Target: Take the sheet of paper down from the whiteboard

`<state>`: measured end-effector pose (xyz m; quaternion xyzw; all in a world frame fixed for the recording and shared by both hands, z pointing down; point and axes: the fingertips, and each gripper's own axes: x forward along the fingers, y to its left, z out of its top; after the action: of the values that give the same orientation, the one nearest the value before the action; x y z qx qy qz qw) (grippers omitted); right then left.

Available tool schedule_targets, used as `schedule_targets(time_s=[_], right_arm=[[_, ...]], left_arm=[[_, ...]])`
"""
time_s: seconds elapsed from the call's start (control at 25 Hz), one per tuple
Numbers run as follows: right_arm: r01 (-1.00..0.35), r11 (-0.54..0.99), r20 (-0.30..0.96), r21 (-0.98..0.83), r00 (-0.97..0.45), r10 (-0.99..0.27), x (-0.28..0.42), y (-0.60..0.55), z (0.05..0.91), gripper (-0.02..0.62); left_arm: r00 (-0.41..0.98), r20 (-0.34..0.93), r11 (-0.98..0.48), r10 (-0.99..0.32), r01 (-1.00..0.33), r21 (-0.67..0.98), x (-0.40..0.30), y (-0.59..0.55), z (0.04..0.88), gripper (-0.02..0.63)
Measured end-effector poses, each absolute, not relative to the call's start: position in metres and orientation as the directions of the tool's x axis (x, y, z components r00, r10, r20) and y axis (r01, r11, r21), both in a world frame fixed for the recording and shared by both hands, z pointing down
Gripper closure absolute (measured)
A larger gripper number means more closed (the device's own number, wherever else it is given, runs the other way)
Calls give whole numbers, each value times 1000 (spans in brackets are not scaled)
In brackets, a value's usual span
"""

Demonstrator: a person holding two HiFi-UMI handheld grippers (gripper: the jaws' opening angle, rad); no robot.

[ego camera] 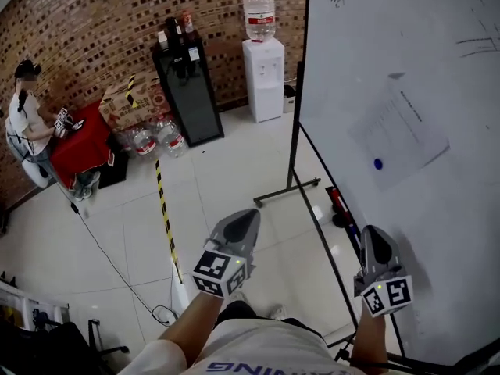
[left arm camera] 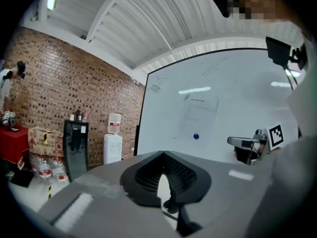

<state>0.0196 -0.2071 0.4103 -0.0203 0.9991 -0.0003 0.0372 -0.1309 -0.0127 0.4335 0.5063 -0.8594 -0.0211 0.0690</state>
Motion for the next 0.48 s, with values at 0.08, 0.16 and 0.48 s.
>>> schedule_targets(time_s=[0.08,0.16,0.48], right_arm=[[-105,994,-74,-2,-992,-105,26,-225,407,589],[-164,986,-70,1,-984,-163,30,-238,405,589],[-415,910,-72,28,-908,-412,7,-306,385,589]], left_arm=[[-426,90,434,-900,-895,101,-138,-39,427,600],[-367,89,374,-926,-922,100,-145,-65,425,600],[-77,79,85,-994,-991,99,-196,-196,417,600]])
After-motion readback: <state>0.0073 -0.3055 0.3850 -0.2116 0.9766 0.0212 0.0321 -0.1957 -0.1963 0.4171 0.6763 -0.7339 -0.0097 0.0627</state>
